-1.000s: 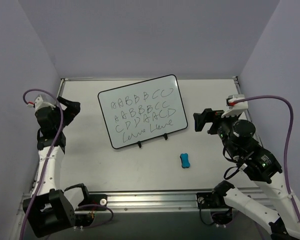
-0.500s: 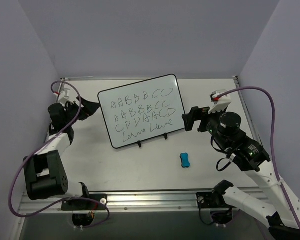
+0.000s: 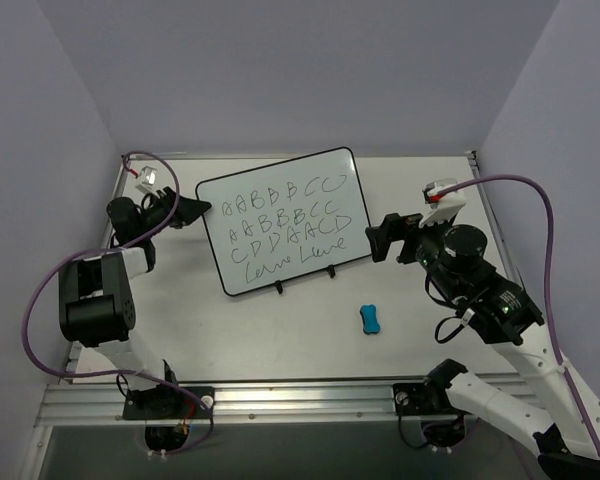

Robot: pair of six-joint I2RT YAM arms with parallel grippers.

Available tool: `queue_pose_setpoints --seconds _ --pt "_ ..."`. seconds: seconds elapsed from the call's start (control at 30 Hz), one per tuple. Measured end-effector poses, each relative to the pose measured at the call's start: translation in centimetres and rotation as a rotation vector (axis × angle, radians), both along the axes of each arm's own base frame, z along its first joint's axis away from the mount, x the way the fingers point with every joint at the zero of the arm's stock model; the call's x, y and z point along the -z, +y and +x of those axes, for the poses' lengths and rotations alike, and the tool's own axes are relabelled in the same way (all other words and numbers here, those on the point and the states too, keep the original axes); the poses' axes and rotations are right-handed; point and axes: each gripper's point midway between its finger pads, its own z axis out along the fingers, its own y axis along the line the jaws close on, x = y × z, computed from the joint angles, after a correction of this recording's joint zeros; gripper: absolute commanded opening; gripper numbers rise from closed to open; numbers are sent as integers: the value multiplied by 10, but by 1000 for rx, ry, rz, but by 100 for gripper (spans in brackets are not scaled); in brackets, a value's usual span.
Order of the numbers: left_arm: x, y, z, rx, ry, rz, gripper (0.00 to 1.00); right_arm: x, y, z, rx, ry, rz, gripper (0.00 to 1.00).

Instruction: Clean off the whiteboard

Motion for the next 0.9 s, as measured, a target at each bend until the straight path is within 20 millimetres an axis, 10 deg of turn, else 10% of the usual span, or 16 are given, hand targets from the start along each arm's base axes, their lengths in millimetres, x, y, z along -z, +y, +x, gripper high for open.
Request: queue_pose_setpoints --seconds 0.3,0.43,0.9 --pt "-6 -5 11 94 -58 -113 34 4 1 2 -2 9 -13 100" --pt "-13 -8 8 117 -65 -134 3 4 1 2 -2 8 -16 100" --pt "-25 -14 -4 87 -27 -106 2 4 1 2 -1 8 -16 100"
